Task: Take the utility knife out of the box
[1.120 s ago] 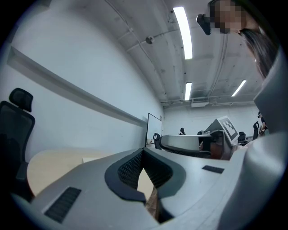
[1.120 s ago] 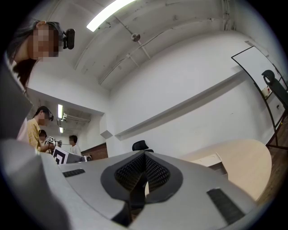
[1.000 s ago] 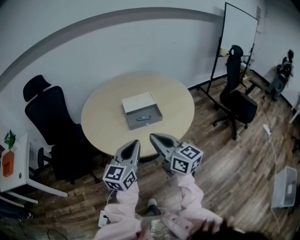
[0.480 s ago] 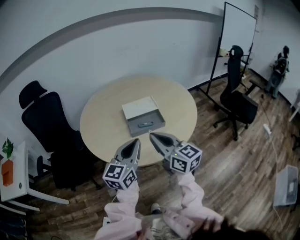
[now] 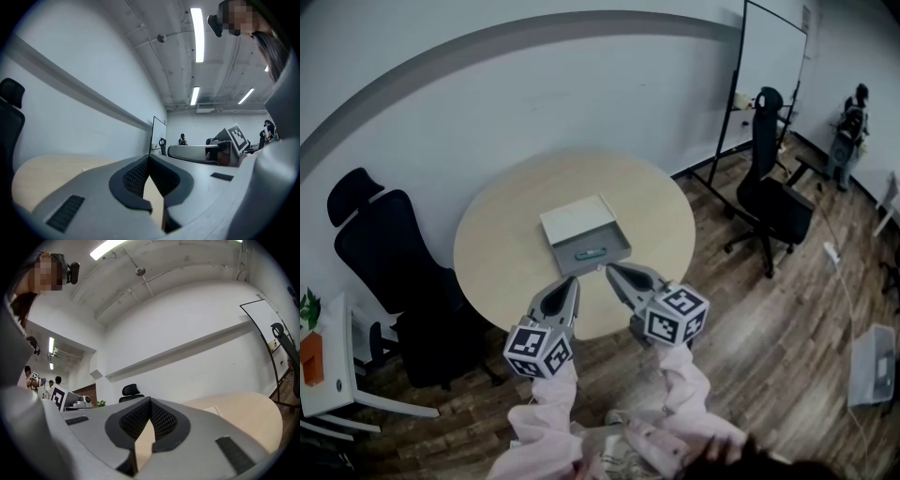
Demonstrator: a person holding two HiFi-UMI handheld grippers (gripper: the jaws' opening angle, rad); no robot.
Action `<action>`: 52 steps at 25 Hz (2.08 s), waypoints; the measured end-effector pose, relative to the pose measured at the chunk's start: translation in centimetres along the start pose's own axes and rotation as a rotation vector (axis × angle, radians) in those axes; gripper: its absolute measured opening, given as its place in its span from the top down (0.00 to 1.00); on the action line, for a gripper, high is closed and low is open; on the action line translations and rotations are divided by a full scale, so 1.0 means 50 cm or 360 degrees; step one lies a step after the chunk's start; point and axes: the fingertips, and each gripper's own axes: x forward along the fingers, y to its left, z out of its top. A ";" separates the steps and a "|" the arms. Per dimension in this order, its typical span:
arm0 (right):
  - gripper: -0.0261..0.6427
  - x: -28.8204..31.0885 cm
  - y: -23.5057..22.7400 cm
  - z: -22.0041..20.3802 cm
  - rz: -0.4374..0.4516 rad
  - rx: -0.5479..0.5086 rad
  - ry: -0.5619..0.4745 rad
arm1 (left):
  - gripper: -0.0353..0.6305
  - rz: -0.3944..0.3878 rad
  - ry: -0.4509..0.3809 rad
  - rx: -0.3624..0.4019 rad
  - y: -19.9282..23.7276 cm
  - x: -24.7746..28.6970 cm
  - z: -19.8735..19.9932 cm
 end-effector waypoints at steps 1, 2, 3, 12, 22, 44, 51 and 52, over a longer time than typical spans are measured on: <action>0.97 0.002 -0.005 -0.001 -0.0008 0.0002 -0.0003 | 0.93 -0.0002 0.0004 0.0000 0.005 0.002 -0.002; 0.97 0.003 -0.009 -0.002 -0.0014 0.0006 -0.0004 | 0.93 -0.0001 0.0007 -0.0001 0.010 0.004 -0.005; 0.97 0.004 -0.012 -0.004 -0.0019 0.0013 -0.0005 | 0.93 0.0002 0.0011 -0.0002 0.014 0.005 -0.008; 0.97 0.023 -0.035 -0.026 -0.0054 0.0019 0.0007 | 0.93 0.0006 0.0037 -0.0018 0.046 0.016 -0.032; 0.97 0.061 -0.079 -0.020 -0.0044 0.0019 0.0042 | 0.93 0.0042 0.0048 -0.0047 0.079 0.050 -0.038; 0.97 0.215 -0.202 -0.018 0.0124 0.0064 0.0138 | 0.93 0.0198 0.0056 -0.0081 0.208 0.177 -0.043; 0.97 0.241 -0.247 -0.013 0.0155 0.0106 0.0184 | 0.93 0.0224 0.0085 -0.0120 0.222 0.224 -0.050; 0.97 0.246 -0.253 -0.013 0.0159 0.0120 0.0184 | 0.93 0.0231 0.0091 -0.0129 0.226 0.228 -0.052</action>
